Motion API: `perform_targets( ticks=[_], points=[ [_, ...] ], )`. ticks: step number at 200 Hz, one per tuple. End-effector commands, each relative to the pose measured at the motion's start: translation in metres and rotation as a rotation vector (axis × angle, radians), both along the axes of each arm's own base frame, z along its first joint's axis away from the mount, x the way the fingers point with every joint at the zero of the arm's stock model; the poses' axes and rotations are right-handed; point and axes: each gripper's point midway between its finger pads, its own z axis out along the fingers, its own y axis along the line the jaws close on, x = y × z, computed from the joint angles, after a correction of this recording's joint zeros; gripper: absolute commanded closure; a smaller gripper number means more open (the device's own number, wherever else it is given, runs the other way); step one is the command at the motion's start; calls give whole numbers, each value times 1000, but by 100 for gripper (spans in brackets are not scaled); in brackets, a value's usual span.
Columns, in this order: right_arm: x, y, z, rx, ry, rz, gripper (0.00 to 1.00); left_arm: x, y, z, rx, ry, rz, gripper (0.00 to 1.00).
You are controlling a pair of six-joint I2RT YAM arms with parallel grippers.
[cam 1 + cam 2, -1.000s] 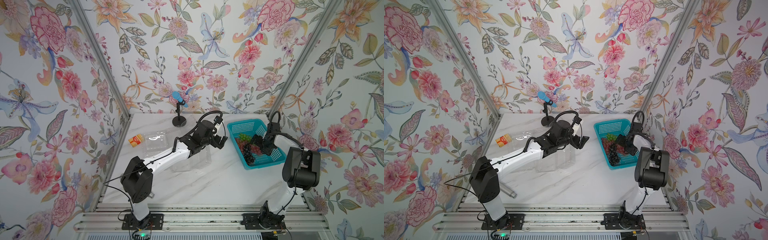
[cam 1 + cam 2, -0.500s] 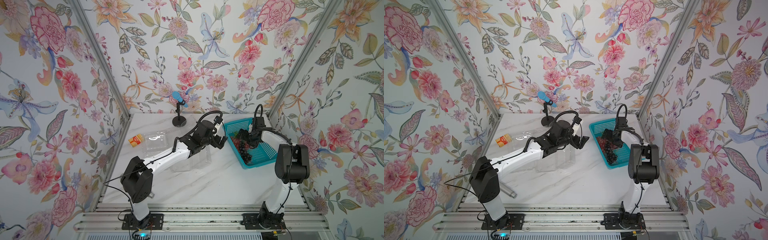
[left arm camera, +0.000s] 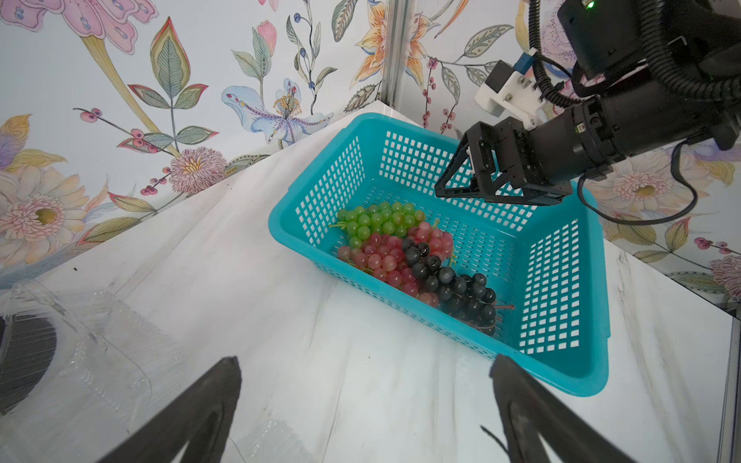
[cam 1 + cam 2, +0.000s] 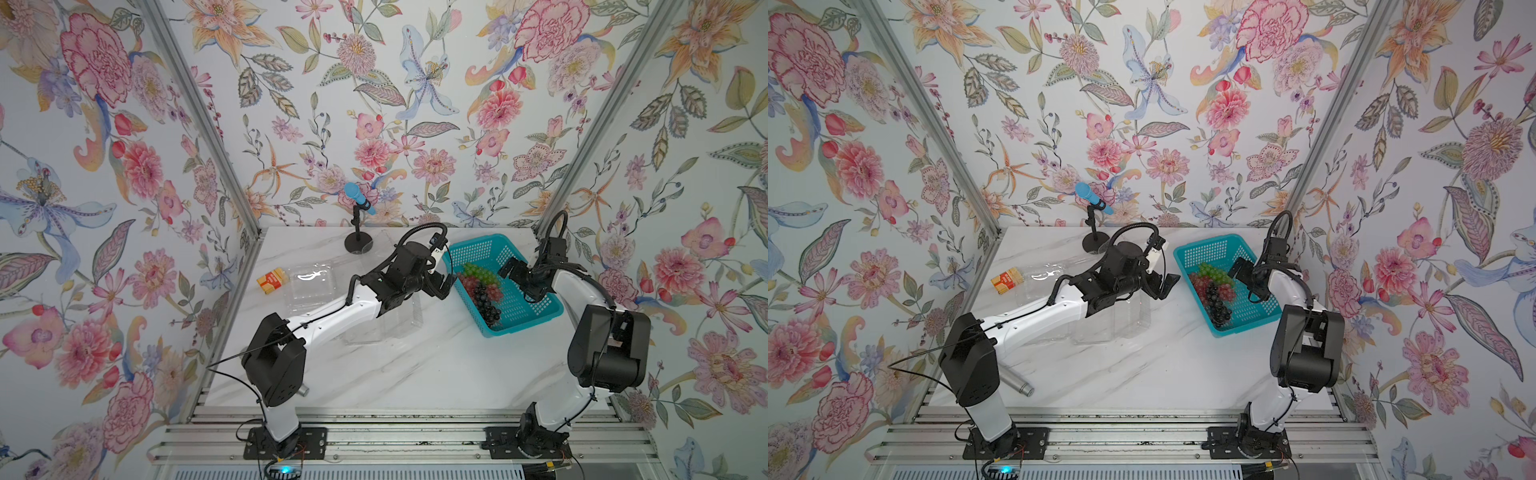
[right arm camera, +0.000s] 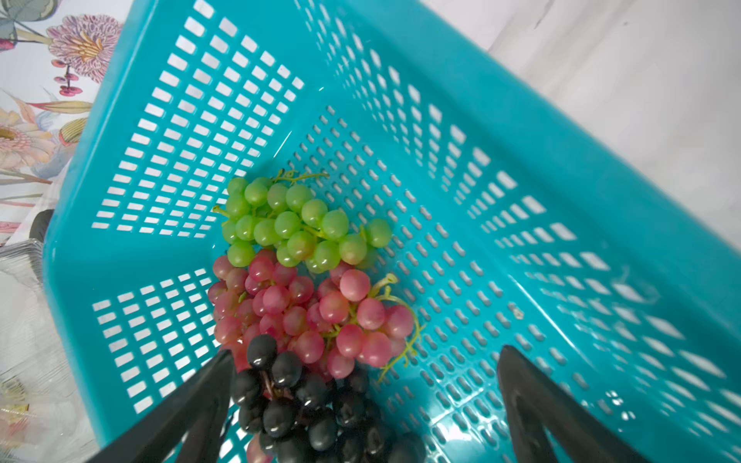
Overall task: Pack grapes into containers
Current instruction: Adjust the basket at the center of the board.
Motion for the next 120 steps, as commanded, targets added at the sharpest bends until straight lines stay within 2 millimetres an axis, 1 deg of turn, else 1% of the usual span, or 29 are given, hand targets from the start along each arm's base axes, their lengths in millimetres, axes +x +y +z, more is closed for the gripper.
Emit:
perform_targets(
  ticks=[1, 21, 37, 50, 62, 76, 89, 105, 120],
  points=[
    [-7, 0, -16, 12, 36, -23, 5, -5, -12, 0, -4, -4, -36, 0],
    [-5, -4, -27, 25, 45, -70, 12, -7, -13, 2, 5, -15, -40, 0],
    [1, -5, -30, 47, 31, -105, 17, -9, -12, 4, 8, -21, -45, 0],
    [5, -5, -33, 62, 27, -128, 24, -11, -12, 5, 8, -24, -49, 0],
    [9, -5, -36, 57, 31, -144, 26, -13, -12, 5, 10, -25, -52, 0],
    [12, -6, -39, 49, 33, -159, 32, -14, -12, 4, 13, -28, -57, 0],
    [14, -6, -44, 43, 40, -171, 35, -16, -12, 5, 15, -32, -58, 0],
    [16, -5, -50, 33, 50, -178, 45, -16, -12, 5, 17, -35, -60, 0],
    [17, -4, -54, 16, 58, -179, 46, -16, -11, 6, 17, -37, -57, 0]
  ],
)
